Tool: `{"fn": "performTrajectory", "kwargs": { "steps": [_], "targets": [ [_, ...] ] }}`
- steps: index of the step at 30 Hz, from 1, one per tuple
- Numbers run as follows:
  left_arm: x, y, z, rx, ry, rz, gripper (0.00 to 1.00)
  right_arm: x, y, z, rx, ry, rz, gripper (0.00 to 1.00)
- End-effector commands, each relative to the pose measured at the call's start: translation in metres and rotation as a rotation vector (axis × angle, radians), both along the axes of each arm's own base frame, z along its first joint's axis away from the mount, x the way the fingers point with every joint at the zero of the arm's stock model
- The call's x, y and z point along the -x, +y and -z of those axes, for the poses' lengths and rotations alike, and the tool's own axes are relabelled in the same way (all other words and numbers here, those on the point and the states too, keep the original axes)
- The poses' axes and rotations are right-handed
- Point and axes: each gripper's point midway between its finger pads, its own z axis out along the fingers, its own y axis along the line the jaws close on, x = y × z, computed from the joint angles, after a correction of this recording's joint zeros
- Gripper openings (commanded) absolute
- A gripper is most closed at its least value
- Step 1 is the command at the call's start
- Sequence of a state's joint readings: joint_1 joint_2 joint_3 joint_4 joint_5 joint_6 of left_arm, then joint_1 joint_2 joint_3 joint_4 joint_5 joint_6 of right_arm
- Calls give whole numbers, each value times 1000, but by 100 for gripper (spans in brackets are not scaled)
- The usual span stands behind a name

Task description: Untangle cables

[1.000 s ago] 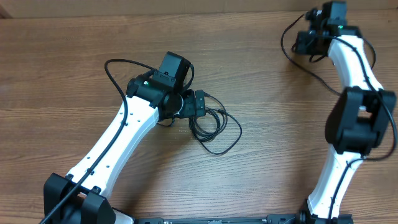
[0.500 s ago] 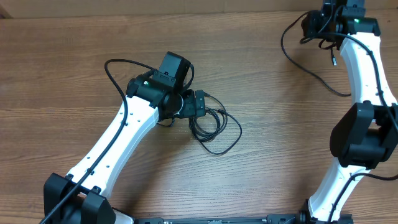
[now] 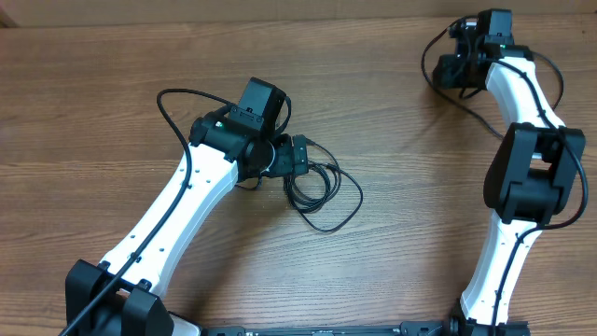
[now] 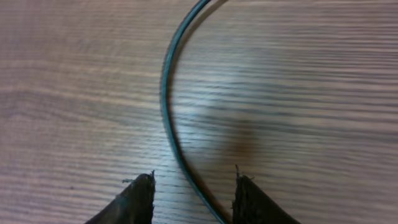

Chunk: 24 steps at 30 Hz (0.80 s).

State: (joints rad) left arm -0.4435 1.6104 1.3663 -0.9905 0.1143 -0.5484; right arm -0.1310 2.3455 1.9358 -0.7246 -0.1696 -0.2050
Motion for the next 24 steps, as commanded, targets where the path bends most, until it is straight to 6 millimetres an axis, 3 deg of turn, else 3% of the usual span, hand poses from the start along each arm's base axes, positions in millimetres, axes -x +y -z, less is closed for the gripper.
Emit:
{"fn": "performTrajectory", "kwargs": {
  "steps": [1, 14, 16, 20, 24],
  "targets": [
    [-2, 4, 1, -11, -3, -16, 99, -4, 12, 6, -22, -26, -96, 45],
    [-2, 4, 1, -11, -3, -16, 100, -3, 10, 55, -10, 27, -114, 39],
    [-2, 4, 1, -11, -3, -16, 100, -2, 10, 58, -11, 34, -114, 33],
    [-2, 4, 1, -11, -3, -16, 100, -3, 10, 57, -11, 33, -113, 5],
    [-2, 4, 1, -11, -3, -16, 99, 0, 10, 58, -16, 45, -109, 4]
  ]
}}
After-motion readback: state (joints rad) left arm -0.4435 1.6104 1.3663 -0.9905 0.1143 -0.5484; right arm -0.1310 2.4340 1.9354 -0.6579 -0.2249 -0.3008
